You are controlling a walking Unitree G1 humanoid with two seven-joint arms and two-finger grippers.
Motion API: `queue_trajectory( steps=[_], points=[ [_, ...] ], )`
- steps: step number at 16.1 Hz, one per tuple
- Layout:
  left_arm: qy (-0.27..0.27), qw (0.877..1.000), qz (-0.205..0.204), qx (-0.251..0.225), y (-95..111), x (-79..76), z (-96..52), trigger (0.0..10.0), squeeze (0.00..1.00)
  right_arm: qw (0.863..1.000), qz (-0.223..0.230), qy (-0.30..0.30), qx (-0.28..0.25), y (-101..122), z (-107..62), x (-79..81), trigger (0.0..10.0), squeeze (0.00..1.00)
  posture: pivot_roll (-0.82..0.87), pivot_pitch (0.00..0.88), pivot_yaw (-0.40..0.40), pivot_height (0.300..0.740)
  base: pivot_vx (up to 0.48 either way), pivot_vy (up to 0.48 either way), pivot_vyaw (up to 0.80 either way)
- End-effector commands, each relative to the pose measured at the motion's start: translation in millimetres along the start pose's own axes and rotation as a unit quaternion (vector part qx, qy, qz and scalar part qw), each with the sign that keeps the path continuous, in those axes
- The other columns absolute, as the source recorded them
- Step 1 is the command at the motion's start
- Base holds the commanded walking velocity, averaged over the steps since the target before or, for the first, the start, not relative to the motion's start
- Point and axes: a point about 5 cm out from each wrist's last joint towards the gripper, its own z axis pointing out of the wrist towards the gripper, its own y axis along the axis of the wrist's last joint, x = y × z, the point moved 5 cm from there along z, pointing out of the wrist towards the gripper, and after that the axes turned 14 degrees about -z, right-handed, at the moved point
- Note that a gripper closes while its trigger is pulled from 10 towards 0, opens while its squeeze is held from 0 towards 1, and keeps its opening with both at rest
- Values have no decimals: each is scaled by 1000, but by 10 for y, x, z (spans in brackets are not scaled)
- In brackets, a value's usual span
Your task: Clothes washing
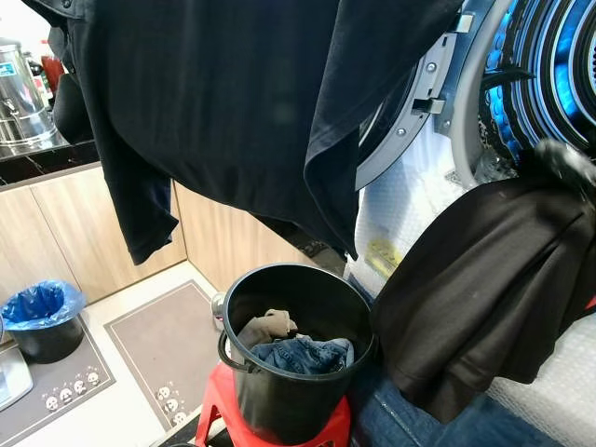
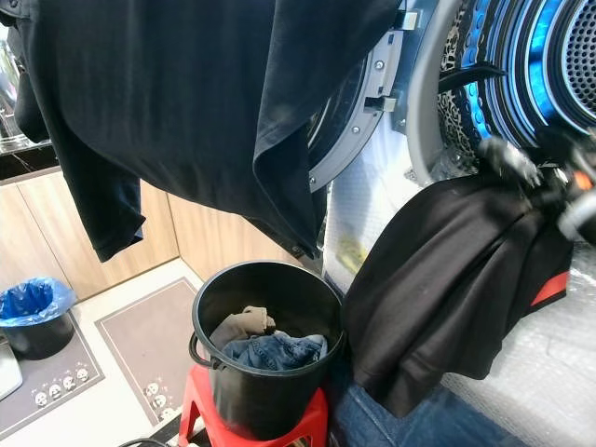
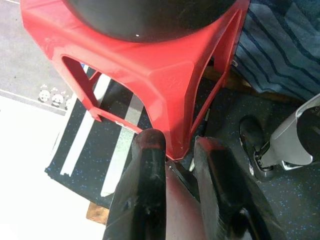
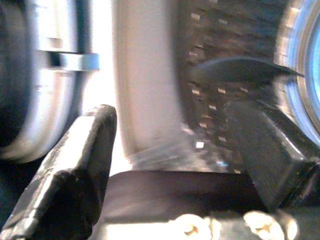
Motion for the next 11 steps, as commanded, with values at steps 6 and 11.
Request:
queue_trajectory(
  steps=[6,11],
  points=[
    [-8,999,13,51,-276,-10,-62,10000,0,990,5,141,-12,-32,-460,487,10000,0,-86,19,-42,740,0,0,0],
    [-10,998,18,53,-278,-8,-63,10000,0,963,49,259,52,-253,-764,1010,10000,0,-93,23,-36,740,0,0,0]
  ],
)
